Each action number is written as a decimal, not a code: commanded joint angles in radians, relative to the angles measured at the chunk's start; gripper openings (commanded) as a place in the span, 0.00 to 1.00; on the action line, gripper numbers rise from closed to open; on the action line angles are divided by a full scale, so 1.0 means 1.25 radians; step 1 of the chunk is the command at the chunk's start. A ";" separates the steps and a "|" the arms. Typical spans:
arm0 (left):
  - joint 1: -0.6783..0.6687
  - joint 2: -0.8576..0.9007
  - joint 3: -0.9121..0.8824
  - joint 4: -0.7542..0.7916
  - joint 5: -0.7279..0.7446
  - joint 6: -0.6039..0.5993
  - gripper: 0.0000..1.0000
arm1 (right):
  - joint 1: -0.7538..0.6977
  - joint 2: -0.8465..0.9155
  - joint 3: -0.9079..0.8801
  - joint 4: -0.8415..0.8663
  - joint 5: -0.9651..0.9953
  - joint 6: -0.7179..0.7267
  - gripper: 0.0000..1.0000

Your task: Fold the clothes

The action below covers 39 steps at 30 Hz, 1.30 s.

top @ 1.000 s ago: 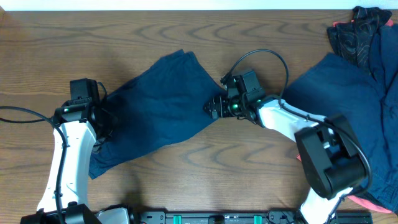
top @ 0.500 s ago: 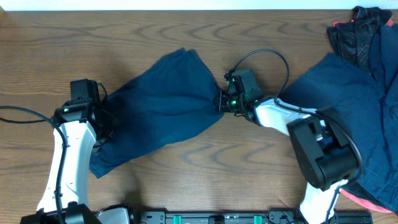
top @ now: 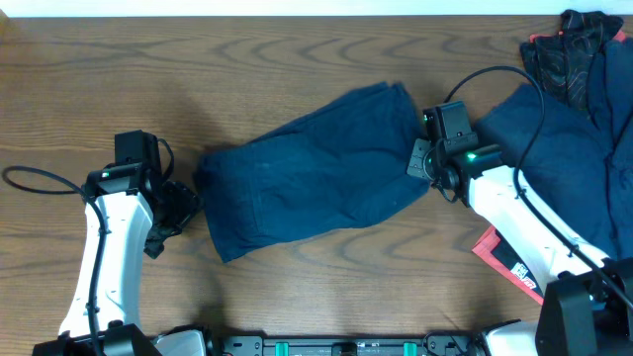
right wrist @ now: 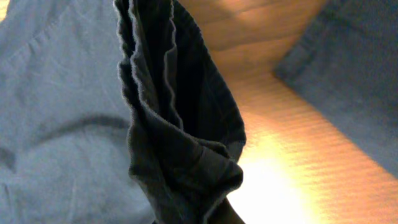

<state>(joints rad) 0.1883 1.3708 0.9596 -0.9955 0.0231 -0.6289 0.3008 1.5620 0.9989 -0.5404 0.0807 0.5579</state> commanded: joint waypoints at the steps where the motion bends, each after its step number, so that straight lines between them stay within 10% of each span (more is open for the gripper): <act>1: 0.002 -0.001 -0.002 -0.005 0.039 0.039 0.86 | 0.000 0.004 -0.001 -0.022 0.043 -0.025 0.01; 25: 0.002 0.301 -0.053 0.213 0.399 0.228 0.93 | 0.000 0.012 -0.001 -0.083 0.040 -0.022 0.02; 29: 0.002 0.354 -0.053 0.233 0.449 0.243 0.70 | 0.000 0.012 -0.001 -0.083 0.040 -0.022 0.02; 33: 0.002 0.364 -0.053 0.233 0.448 0.273 0.11 | 0.000 0.012 -0.001 -0.083 0.040 -0.022 0.03; 36: 0.004 0.355 -0.051 0.224 0.429 0.272 0.06 | 0.000 0.012 -0.001 -0.083 0.041 -0.022 0.08; 39: 0.004 0.336 -0.032 0.160 0.360 0.273 0.06 | -0.005 0.012 -0.001 -0.069 0.086 -0.022 0.33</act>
<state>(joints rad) 0.1936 1.7985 0.9180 -0.7422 0.5747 -0.3130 0.3004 1.5650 0.9985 -0.6373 0.1257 0.5362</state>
